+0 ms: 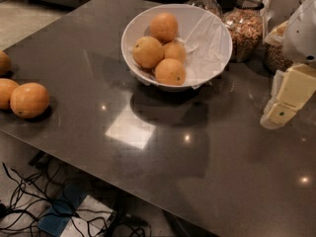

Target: Pick orange from white bowl

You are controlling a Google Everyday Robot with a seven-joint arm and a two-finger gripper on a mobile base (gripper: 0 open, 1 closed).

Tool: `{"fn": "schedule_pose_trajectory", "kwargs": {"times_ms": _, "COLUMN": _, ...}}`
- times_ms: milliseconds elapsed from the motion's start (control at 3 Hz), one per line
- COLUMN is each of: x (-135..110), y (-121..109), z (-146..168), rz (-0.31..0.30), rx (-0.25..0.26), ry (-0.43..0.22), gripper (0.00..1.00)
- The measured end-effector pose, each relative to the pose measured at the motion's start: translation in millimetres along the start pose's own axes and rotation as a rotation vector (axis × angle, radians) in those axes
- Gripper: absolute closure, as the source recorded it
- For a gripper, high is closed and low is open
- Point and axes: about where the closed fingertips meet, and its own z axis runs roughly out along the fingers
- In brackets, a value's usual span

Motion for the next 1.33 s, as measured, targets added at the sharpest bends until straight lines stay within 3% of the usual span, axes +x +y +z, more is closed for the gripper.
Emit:
{"fn": "schedule_pose_trajectory", "kwargs": {"times_ms": 667, "x": -49.2, "y": -9.6, "z": 28.8, "rz": 0.178, "rx": 0.002, "ry": -0.215, "gripper": 0.00}}
{"fn": "schedule_pose_trajectory", "kwargs": {"times_ms": 1000, "x": -71.0, "y": -15.5, "z": 31.0, "rz": 0.173, "rx": 0.003, "ry": -0.271, "gripper": 0.00}}
{"fn": "schedule_pose_trajectory", "kwargs": {"times_ms": 1333, "x": -71.3, "y": -15.6, "z": 30.9, "rz": 0.173, "rx": 0.003, "ry": -0.272, "gripper": 0.00}}
